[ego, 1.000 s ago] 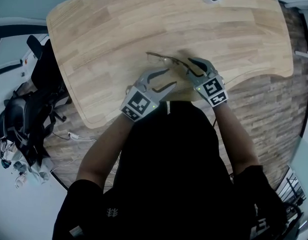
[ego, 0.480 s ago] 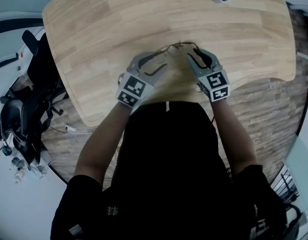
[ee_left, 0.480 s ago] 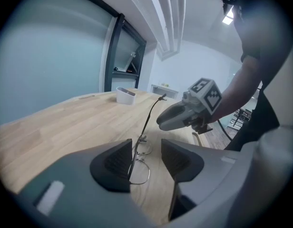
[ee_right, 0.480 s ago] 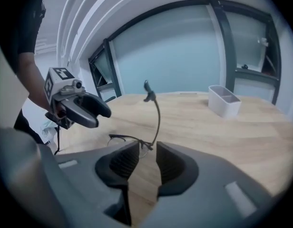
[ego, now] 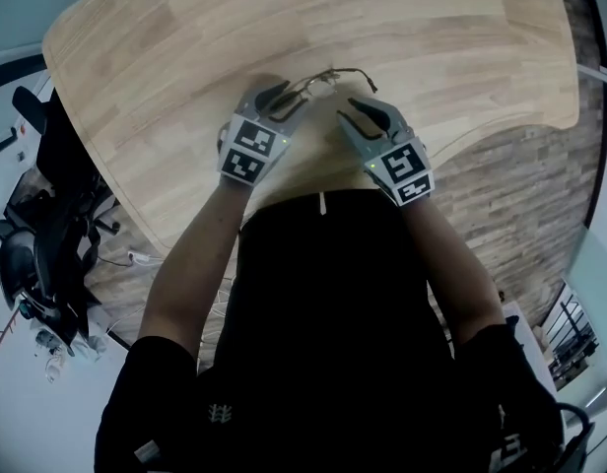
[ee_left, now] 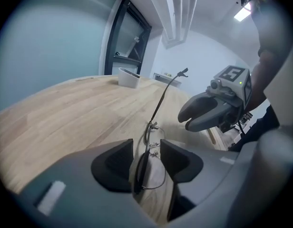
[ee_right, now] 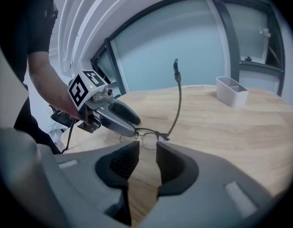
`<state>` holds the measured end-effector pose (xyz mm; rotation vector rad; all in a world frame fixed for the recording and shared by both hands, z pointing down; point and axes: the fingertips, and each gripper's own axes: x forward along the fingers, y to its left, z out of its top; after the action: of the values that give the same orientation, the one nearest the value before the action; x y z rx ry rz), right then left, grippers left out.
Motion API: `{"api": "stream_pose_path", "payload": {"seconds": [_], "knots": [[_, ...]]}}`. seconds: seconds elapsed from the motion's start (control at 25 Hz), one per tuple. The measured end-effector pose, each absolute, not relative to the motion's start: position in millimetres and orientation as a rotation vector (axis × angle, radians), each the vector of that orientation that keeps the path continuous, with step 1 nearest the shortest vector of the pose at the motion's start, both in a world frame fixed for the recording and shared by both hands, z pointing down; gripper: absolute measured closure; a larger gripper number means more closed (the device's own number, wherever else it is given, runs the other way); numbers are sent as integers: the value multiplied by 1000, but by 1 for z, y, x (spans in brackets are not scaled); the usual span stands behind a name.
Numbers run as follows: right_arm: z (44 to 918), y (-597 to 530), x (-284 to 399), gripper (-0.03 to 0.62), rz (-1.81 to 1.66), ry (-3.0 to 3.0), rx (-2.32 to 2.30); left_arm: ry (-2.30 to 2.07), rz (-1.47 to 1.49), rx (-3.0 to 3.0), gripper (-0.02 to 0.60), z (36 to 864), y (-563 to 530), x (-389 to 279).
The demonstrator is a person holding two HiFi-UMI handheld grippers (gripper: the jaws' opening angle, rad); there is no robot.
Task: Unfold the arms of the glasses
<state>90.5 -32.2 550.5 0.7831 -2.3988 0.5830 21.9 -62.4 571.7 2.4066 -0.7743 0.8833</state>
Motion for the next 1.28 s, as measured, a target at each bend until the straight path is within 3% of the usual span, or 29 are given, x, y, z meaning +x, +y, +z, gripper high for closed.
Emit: {"api": "stream_pose_path", "payload": {"seconds": [0.6, 0.64, 1.0, 1.04, 1.2, 1.28], "knots": [[548, -31, 109, 493, 592, -2374, 823, -742, 910, 2411, 508, 584, -68, 41], [547, -31, 109, 493, 592, -2375, 824, -745, 910, 2413, 543, 583, -68, 41], [528, -37, 90, 493, 619, -2477, 787, -735, 842, 2498, 546, 557, -63, 35], [524, -39, 86, 481, 641, -2504, 783, -732, 837, 2512, 546, 554, -62, 35], [514, -54, 76, 310, 793, -2521, 829, -731, 821, 2566, 546, 540, -56, 33], [511, -58, 67, 307, 810, -2527, 816, -744, 801, 2584, 546, 534, -54, 31]]}}
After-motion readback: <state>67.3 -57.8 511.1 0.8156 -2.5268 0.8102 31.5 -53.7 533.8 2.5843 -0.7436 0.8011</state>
